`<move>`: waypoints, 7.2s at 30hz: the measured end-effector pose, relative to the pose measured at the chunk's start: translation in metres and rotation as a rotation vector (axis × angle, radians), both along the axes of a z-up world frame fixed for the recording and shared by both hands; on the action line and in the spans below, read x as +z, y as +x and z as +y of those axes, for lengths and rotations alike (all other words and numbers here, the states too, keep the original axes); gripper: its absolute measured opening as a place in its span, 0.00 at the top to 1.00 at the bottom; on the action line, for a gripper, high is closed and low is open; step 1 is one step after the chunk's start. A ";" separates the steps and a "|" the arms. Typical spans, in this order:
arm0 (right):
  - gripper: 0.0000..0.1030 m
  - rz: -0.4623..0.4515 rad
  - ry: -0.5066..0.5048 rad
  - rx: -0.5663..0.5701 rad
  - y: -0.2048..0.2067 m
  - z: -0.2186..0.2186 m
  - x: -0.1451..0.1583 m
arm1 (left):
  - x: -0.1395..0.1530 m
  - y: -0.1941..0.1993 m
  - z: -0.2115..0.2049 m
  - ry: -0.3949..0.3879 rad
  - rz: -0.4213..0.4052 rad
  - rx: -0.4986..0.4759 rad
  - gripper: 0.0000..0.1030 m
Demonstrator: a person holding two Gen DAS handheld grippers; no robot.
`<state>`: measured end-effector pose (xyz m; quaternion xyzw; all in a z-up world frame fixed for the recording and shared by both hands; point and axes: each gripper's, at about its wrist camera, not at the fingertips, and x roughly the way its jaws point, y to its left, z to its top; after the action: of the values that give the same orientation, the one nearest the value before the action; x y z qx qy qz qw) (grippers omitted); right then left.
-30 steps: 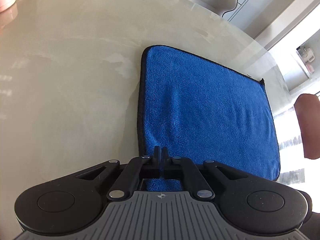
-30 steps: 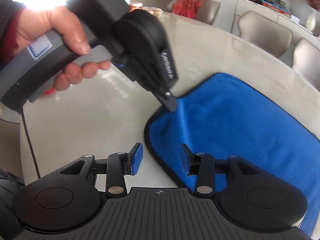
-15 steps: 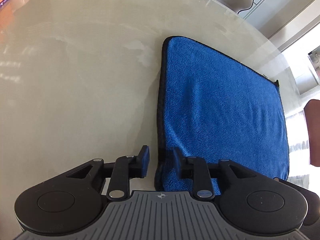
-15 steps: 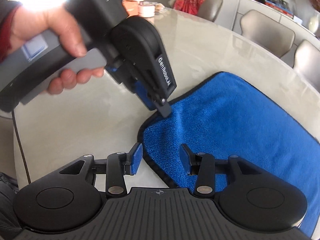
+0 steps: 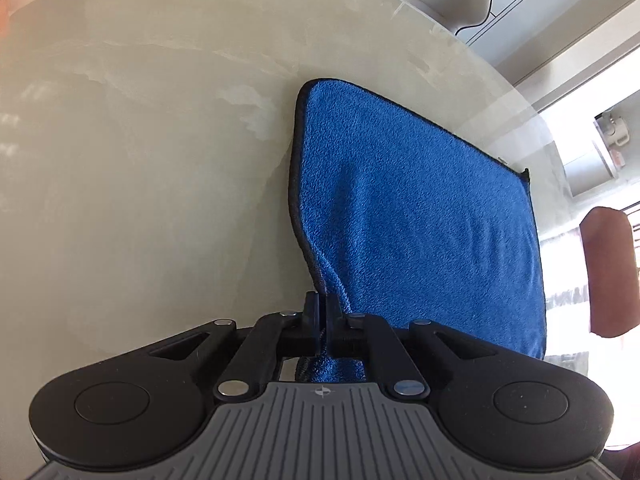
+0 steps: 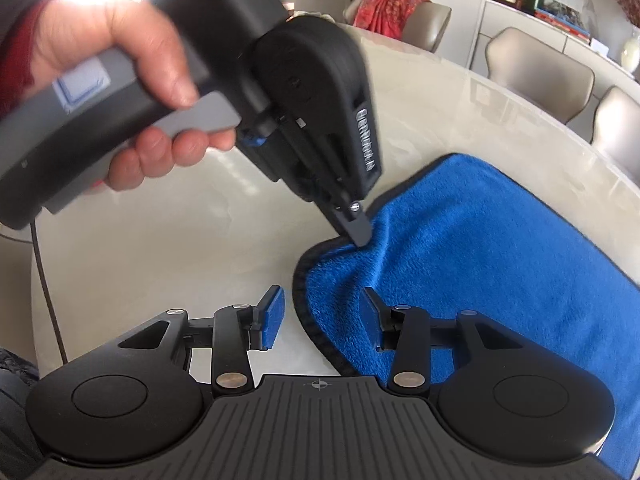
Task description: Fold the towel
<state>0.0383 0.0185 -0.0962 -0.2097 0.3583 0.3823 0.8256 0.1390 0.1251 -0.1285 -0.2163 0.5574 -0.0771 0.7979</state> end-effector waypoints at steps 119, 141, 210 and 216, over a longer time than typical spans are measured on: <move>0.86 0.323 0.604 -0.964 -0.001 -0.308 -0.029 | 0.033 0.191 -0.270 0.145 -0.226 -0.608 0.66; 0.86 0.339 0.530 -0.944 0.012 -0.316 -0.016 | 0.008 0.190 -0.278 0.365 -0.408 -1.031 0.57; 0.87 0.264 0.337 -0.968 0.022 -0.296 -0.030 | 0.019 0.201 -0.276 0.325 -0.486 -0.942 0.85; 0.86 0.275 0.344 -0.962 0.021 -0.296 -0.032 | 0.028 0.191 -0.310 0.284 -0.543 -1.082 0.77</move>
<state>0.0598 -0.2771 -0.1278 0.1690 0.4513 0.0373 0.8754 0.3303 -0.1851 -0.1002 0.2325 0.3701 -0.4477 0.7801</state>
